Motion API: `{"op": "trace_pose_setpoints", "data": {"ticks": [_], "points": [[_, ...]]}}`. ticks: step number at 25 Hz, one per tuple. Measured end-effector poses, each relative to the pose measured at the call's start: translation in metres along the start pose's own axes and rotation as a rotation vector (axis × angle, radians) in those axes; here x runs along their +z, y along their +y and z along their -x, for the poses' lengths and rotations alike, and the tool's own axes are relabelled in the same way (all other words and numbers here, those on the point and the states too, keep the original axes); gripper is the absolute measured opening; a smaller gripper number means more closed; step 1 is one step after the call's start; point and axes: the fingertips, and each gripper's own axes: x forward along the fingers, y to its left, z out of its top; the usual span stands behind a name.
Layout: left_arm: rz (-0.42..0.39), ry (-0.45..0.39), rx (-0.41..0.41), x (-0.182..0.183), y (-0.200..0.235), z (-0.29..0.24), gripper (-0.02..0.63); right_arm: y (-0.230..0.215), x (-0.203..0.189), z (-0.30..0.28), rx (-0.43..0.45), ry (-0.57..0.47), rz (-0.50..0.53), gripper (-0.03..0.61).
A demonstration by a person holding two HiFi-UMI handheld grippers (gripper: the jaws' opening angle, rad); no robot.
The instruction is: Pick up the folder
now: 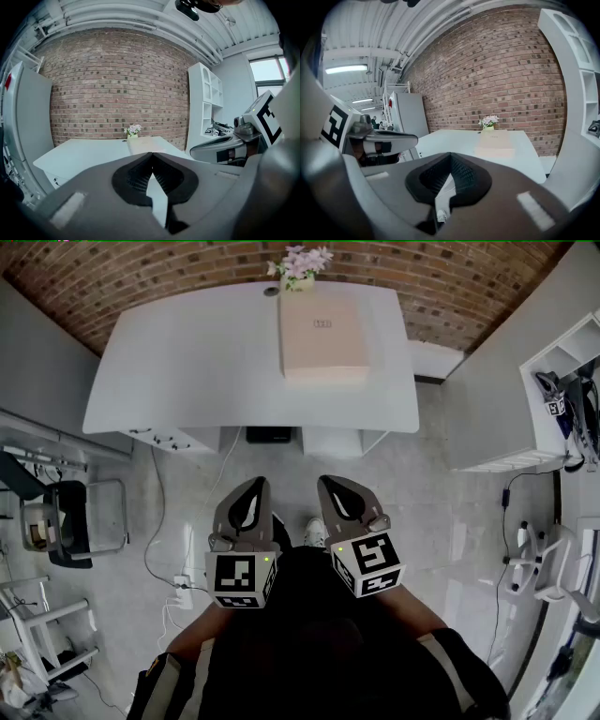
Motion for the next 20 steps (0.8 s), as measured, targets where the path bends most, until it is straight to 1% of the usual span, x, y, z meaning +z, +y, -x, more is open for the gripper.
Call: {"op": "trace_pose_setpoints", "data": {"ticks": [6,13,20], "points": [[0.001,-0.003,0.005,0.0016,0.0014,0.0036,0.0,0.0016,0.0014,0.0008,0.003,-0.001,-0.004,0.0],[0.004,-0.009,0.032,0.0044,0.0084,0.0089,0.0,0.0063,0.0061,-0.0034,0.025,-0.009,-0.003,0.0],[0.003,-0.005,0.035,0.0068,0.0086,0.0056,0.0,0.0013,0.0066,-0.0072,0.036,-0.007,-0.048,0.002]]}}
